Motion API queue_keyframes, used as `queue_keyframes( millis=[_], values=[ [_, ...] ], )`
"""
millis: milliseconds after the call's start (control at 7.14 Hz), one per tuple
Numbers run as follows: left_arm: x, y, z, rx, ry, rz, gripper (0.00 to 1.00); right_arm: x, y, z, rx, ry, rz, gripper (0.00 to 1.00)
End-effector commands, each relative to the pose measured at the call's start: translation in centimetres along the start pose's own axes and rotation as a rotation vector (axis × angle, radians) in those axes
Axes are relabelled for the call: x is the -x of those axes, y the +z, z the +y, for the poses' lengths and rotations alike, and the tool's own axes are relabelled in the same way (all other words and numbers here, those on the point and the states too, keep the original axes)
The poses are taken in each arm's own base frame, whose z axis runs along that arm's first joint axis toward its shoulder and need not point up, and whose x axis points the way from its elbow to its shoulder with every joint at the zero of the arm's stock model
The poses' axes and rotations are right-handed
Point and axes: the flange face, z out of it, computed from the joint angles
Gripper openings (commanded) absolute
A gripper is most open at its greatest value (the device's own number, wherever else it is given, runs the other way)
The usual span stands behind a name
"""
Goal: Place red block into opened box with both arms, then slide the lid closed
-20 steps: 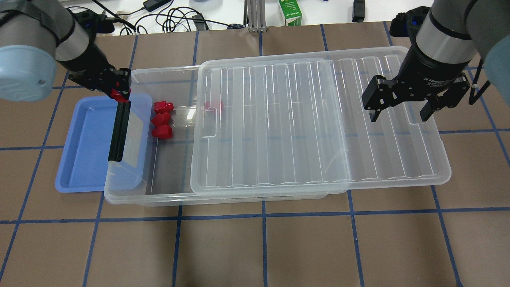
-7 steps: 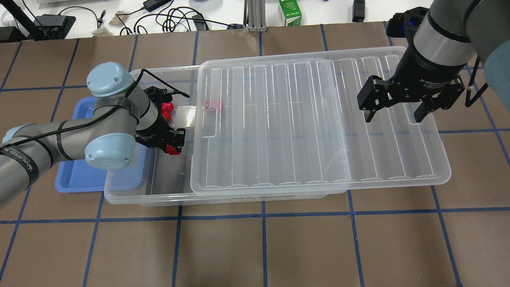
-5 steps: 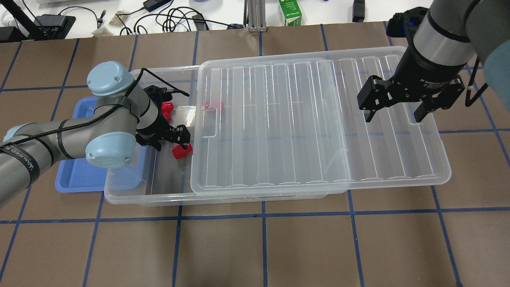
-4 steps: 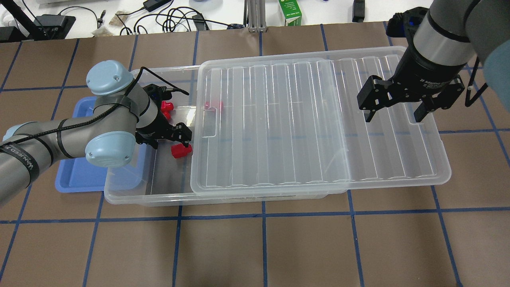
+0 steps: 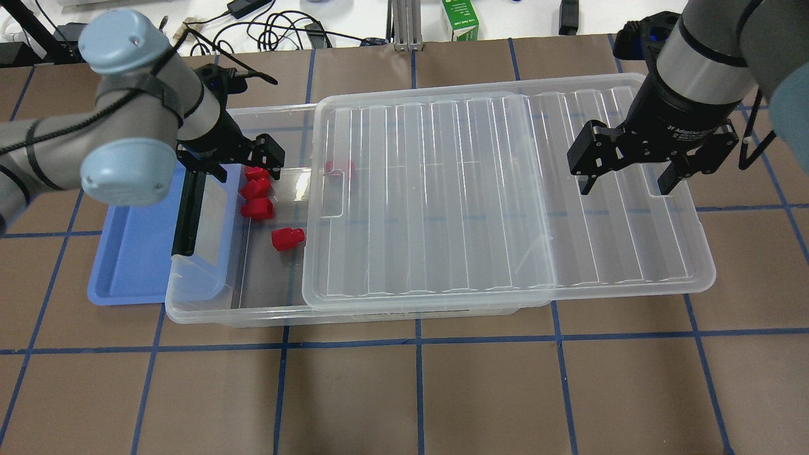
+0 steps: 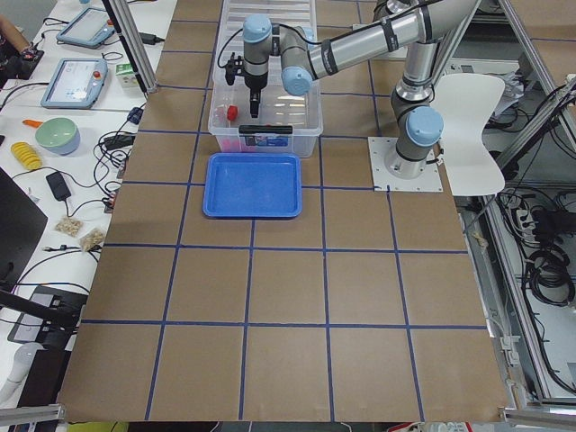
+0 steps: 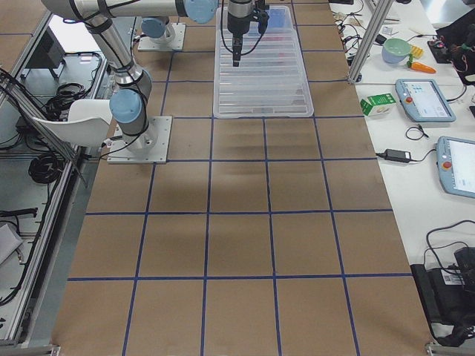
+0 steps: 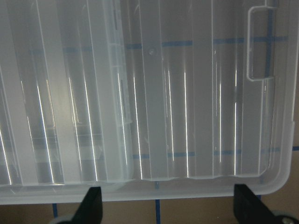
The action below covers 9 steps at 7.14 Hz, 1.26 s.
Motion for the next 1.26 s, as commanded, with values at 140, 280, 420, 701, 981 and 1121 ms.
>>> queue_keyframes(
  millis=[140,280,420,701,981,1121],
  values=[
    [-0.1,-12.9,0.6,0.021,0.016,-0.067,1.00,0.0,0.0,0.0,0.003,0.000,0.002,1.00],
    [-0.3,-15.0,2.1,-0.007,0.004,-0.104,1.00,0.0,0.1,0.1,0.004,0.000,0.002,1.00],
    [-0.9,-14.9,1.9,-0.018,-0.027,-0.078,1.00,-0.1,0.0,0.1,0.001,0.000,0.012,1.00],
    [-2.0,-14.9,2.3,-0.022,-0.030,-0.004,1.00,-0.1,0.1,0.1,0.004,0.000,0.012,1.00],
    [-1.9,-14.9,2.4,-0.018,-0.026,-0.028,1.00,-0.1,0.1,0.1,0.006,0.000,0.012,1.00],
    [-1.8,-15.3,2.6,-0.022,-0.027,-0.035,1.00,-0.1,0.1,0.1,0.004,0.000,0.012,1.00]
  ],
)
